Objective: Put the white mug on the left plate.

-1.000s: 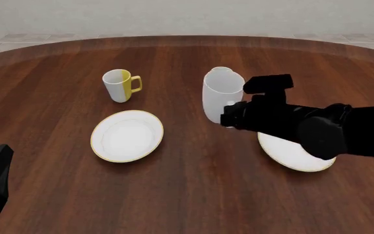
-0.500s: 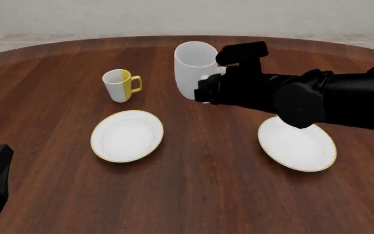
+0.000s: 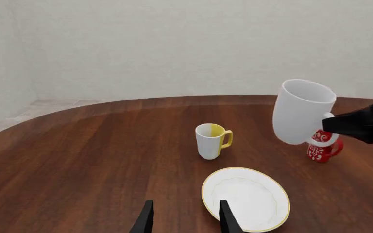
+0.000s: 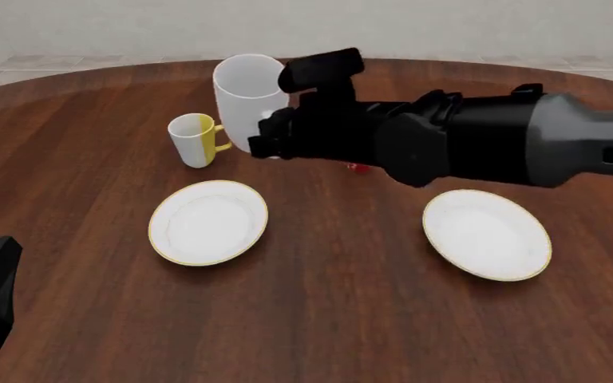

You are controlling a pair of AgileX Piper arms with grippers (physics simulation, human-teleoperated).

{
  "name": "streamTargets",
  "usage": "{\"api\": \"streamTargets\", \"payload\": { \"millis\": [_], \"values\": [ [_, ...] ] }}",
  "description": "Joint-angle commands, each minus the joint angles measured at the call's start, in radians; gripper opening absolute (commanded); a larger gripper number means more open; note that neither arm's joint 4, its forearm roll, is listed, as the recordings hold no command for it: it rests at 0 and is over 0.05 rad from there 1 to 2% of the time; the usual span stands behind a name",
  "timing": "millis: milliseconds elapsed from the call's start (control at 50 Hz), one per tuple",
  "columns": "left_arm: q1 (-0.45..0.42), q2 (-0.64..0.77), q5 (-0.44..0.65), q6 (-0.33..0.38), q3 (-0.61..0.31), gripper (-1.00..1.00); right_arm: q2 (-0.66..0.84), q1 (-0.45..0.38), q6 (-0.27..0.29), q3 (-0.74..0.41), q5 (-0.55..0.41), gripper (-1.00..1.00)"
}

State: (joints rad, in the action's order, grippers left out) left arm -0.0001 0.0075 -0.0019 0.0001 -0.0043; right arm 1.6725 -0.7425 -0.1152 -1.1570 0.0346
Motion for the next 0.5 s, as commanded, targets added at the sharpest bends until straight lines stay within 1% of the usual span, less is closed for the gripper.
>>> {"api": "streamTargets", "payload": {
  "millis": [20,140,500],
  "values": [
    [0.000,0.000,0.000,0.000,0.000,1.00,0.072,-0.062,0.003,-0.104,-0.024,-1.00],
    [0.000,0.000,0.000,0.000,0.000,1.00,0.104,-0.090,-0.007,-0.130,-0.023,-1.00],
    [0.000,0.000,0.000,0.000,0.000,1.00,0.150,-0.130,-0.019,-0.157,-0.022,-1.00]
  ]
}}
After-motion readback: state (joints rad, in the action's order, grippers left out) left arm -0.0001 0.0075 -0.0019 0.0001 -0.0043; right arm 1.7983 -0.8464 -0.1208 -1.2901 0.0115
